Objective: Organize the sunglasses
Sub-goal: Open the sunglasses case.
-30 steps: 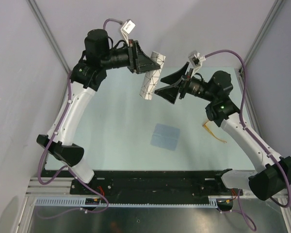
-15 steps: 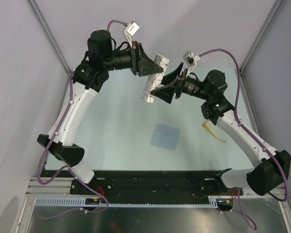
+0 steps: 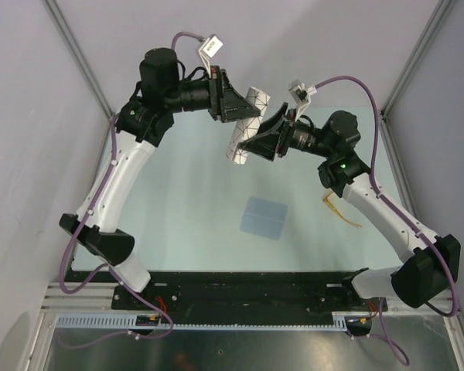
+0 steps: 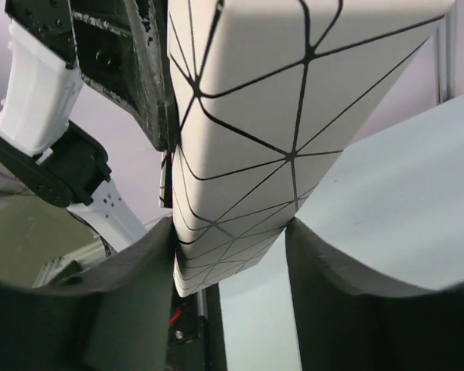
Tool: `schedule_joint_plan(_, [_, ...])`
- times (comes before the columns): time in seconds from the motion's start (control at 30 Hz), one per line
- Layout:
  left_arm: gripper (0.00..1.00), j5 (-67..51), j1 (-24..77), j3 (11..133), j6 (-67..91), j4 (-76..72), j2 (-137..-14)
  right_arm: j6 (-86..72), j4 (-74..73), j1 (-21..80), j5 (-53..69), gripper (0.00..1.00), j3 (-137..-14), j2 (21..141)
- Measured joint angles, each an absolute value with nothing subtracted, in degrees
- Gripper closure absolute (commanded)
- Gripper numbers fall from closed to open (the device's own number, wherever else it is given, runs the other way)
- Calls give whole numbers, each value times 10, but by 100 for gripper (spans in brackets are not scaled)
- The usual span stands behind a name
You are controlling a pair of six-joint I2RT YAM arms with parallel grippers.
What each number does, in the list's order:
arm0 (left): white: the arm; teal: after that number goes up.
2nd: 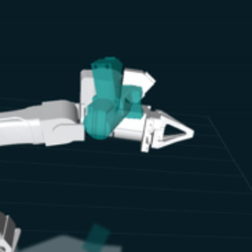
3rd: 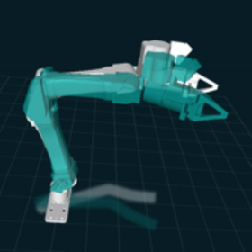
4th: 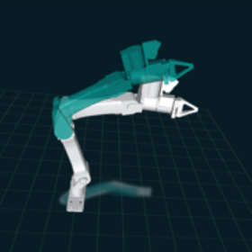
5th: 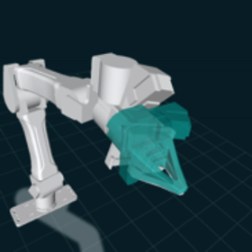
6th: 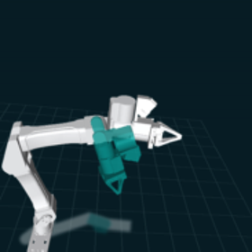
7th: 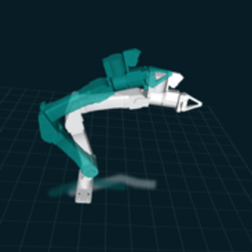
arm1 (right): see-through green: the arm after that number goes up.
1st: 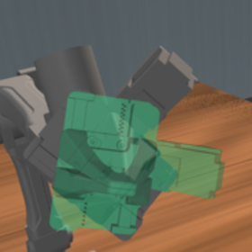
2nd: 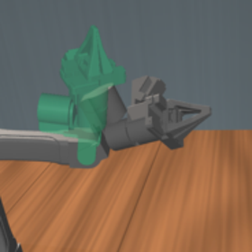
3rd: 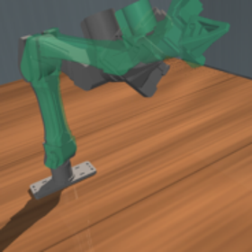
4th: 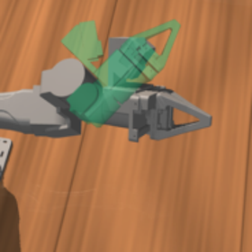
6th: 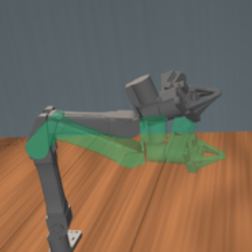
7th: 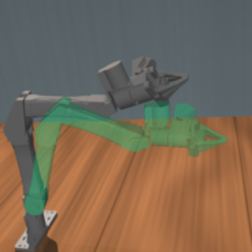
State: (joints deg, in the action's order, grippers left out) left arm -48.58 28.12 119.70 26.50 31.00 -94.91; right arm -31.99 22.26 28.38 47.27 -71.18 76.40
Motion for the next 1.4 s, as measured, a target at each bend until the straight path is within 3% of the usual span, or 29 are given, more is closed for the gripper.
schedule_joint_plan(0.07, [58,-495,281,1197,260,308,-949,-328,225,279,484,71,-712,767])
schedule_joint_plan(0.17, [57,-505,277,1197,246,289,-949,-333,220,270,518,82,-712,772])
schedule_joint_plan(0.43, [56,-543,274,1175,220,275,-943,-329,217,255,567,82,-712,778])
schedule_joint_plan(0.67, [46,-557,253,1147,219,271,-921,-326,214,249,589,82,-712,778])
schedule_joint_plan(0.73, [43,-565,244,1139,220,271,-914,-328,218,247,594,84,-712,778])
schedule_joint_plan(0.87, [36,-578,229,1124,219,272,-902,-335,225,242,605,100,-712,778])
schedule_joint_plan(0.93, [37,-583,220,1116,217,273,-896,-342,229,238,609,100,-712,778])
schedule_joint_plan(1.07, [42,-589,208,1103,213,279,-893,-349,244,236,609,100,-712,778])
schedule_joint_plan(1.1, [51,-590,208,1100,211,283,-893,-350,249,236,610,100,-712,778])
schedule_joint_plan(1.2, [65,-593,206,1093,208,288,-893,-356,252,235,609,100,-712,778])
schedule_joint_plan(1.3, [71,-592,206,1084,205,291,-893,-356,256,235,607,100,-713,778])
schedule_joint_plan(1.33, [71,-592,206,1081,205,292,-893,-356,256,235,604,79,-713,778])
schedule_joint_plan(1.4, [72,-591,206,1074,205,296,-893,-359,255,235,599,52,-713,778])
